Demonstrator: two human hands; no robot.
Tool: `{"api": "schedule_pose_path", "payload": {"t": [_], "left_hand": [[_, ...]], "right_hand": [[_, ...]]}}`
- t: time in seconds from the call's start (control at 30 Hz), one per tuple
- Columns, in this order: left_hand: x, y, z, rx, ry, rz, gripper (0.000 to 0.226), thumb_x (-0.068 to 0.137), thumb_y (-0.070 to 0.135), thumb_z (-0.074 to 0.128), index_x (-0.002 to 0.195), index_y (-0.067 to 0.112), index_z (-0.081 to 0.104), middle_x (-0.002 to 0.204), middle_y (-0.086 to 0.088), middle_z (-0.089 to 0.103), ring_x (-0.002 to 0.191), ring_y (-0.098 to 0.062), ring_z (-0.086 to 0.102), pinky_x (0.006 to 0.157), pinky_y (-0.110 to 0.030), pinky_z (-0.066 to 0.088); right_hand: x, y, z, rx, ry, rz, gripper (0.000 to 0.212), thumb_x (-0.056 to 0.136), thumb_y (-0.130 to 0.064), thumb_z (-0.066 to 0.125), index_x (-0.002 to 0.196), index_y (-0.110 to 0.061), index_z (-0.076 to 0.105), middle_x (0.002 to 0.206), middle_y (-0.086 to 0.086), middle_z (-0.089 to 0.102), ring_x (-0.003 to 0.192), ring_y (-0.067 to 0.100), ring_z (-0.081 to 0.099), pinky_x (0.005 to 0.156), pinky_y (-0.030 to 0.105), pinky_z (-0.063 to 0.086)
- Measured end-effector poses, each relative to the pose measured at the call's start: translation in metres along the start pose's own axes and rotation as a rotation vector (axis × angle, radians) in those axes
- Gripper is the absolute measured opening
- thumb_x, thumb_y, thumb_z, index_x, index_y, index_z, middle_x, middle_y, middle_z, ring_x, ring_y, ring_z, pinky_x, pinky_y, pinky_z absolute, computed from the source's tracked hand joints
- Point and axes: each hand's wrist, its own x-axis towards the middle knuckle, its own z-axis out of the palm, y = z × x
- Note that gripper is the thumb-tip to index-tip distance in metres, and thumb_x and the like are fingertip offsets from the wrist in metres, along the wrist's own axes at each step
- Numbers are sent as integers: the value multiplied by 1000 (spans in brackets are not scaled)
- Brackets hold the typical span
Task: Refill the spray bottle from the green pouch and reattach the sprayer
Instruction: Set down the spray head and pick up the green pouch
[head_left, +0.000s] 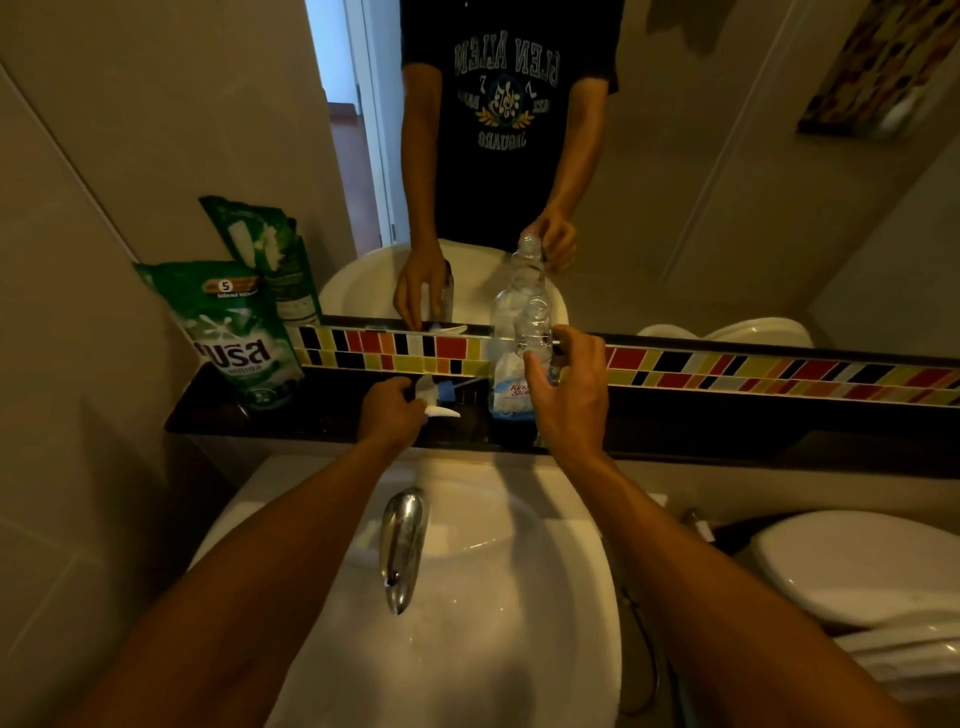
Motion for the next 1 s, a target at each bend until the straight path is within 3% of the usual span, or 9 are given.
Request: {"api": "schedule_pose_path", "payload": {"t": [0.13,0.27,0.43,0.53,0.67,0.77,0.83,0.9,1.0], "left_hand": [[-13,4,-38,91,132,112,8,92,17,65,98,21,66,86,5,62,80,-14,62,62,-22,43],[-22,-1,-89,115,231,149,21,92,17,61,112,14,67,91,-1,65,82,-18,61,72,-33,50],[-27,-17,-152,83,342,85,22,92,18,56,111,18,68,97,-8,67,83,-25,61,71,-35,49],[-25,-31,-184,-2,384,48,26,90,14,57,113,22,67,87,-4,65,70,-20,59,56,-26,47],[-14,-42,-217,-108,448,39,30,89,12,59,111,31,64,80,15,61,66,-2,56,45,-2,36],[4,-47,-236,-123,447,0,44,92,11,55,134,24,54,94,13,58,79,-8,58,53,-4,39],[18,-50,-245,-162,402,-8,48,94,10,55,139,23,49,103,10,58,93,-15,61,69,-19,51],[31,-53,-251,-174,349,-5,51,94,5,53,141,23,46,114,4,59,99,-17,60,75,-27,53],[48,-57,-252,-238,262,60,54,92,-13,42,134,20,50,121,-9,64,103,-21,64,70,-21,55]], "right_hand": [[-23,-16,20,40,-18,-104,28,98,-18,71,123,-12,60,115,6,61,98,14,65,81,37,63],[-39,-38,60,69,-154,-115,18,100,-20,67,116,-20,59,102,-7,59,86,-5,59,74,12,49],[-48,-74,114,151,-349,-62,31,103,-24,64,133,-20,59,108,-3,62,86,5,61,73,19,53],[-49,-94,142,159,-436,-60,33,103,-19,62,136,-20,58,108,-2,64,85,2,61,70,16,50],[-44,-113,175,190,-547,-23,38,105,-11,58,142,-17,56,105,-27,53,90,-16,60,65,2,46],[-32,-121,200,185,-635,23,45,108,-10,52,151,-18,48,126,-8,61,115,9,60,81,9,46],[-23,-122,217,189,-672,56,48,108,-10,50,155,-18,43,146,9,59,132,25,57,92,22,50],[-16,-125,233,218,-701,88,50,109,-6,47,157,-16,41,152,11,55,136,28,56,88,20,50],[-10,-129,254,295,-713,159,50,109,-1,44,157,-12,40,148,7,56,132,23,55,80,10,50]]}}
